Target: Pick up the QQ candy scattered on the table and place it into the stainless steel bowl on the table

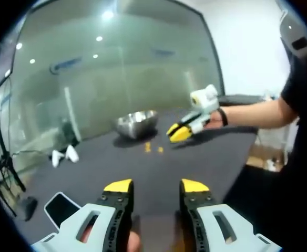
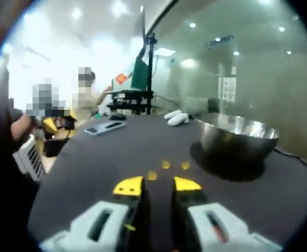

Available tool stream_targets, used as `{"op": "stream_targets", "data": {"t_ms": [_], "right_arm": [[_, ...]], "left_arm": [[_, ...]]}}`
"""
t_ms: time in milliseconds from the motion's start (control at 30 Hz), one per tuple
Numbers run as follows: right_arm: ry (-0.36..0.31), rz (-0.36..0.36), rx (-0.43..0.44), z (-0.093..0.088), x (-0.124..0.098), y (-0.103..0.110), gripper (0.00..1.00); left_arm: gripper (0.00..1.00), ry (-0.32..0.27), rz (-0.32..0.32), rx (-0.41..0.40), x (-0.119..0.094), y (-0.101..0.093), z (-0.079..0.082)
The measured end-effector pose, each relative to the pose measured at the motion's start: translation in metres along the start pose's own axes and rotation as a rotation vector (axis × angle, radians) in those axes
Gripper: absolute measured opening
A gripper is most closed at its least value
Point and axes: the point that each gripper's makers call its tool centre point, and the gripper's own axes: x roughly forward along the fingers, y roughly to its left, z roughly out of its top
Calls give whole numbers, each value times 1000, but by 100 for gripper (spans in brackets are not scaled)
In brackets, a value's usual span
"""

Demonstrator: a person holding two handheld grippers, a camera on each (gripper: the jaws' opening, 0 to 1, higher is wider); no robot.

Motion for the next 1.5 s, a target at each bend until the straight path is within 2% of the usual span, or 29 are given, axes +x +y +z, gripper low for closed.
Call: {"op": "stream_targets", "data": {"t_ms": [467,633,733,800,867,1400,1500], "right_arm": [[55,54,-14,0,31,13,21],[59,56,2,0,39,14,19],[82,51,14,-7,42,8,19],[90,45,28,-8,42,7,18],[96,36,18,-8,42,6,9],[91,23,-3,-7,41,3,9],[38,-3,38,6,33,-2,9]], "left_arm": [[36,6,1,-11,-2,1,-5],[36,7,9,-16,-5,3,-7],[36,4,11,-19,-7,3,-7],[36,4,12,-20,-7,3,-8],[36,6,12,-22,-7,3,-9],[36,4,-3,-13,-3,0,-6],[36,0,-3,-14,-3,0,-4]]}}
